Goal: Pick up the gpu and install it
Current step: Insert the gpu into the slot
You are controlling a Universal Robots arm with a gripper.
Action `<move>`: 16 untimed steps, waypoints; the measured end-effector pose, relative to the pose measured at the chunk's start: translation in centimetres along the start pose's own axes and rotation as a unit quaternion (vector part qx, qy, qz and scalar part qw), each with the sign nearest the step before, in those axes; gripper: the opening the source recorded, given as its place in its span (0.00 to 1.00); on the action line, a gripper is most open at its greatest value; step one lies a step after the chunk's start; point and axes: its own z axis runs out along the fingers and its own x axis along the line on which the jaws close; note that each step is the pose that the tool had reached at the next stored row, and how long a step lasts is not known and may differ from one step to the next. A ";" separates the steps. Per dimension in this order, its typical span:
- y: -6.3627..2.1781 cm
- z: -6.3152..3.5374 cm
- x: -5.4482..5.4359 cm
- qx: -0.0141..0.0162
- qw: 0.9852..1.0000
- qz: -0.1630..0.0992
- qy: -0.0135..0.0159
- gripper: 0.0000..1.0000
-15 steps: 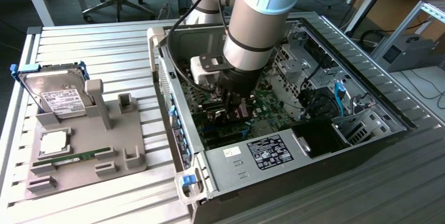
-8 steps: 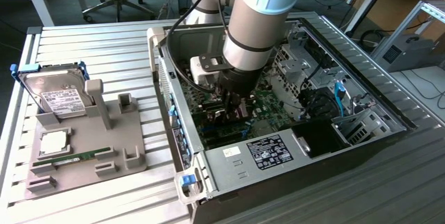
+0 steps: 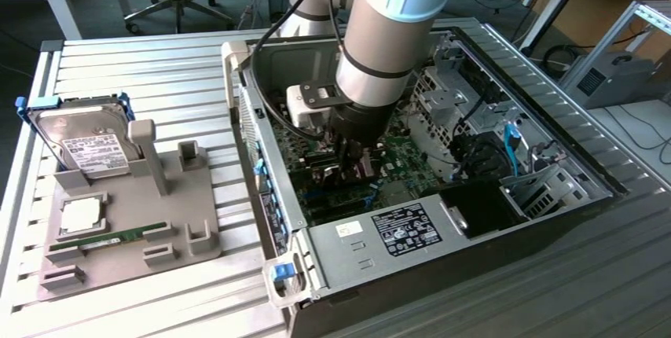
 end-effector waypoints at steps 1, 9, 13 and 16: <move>0.00 0.01 0.0 0.000 1.000 0.000 0.000 0.27; 0.00 0.13 0.0 0.000 1.000 0.000 0.000 0.27; 0.00 0.20 0.0 0.000 1.000 0.000 0.000 0.27; 0.00 0.20 0.0 0.000 1.000 0.000 0.000 0.27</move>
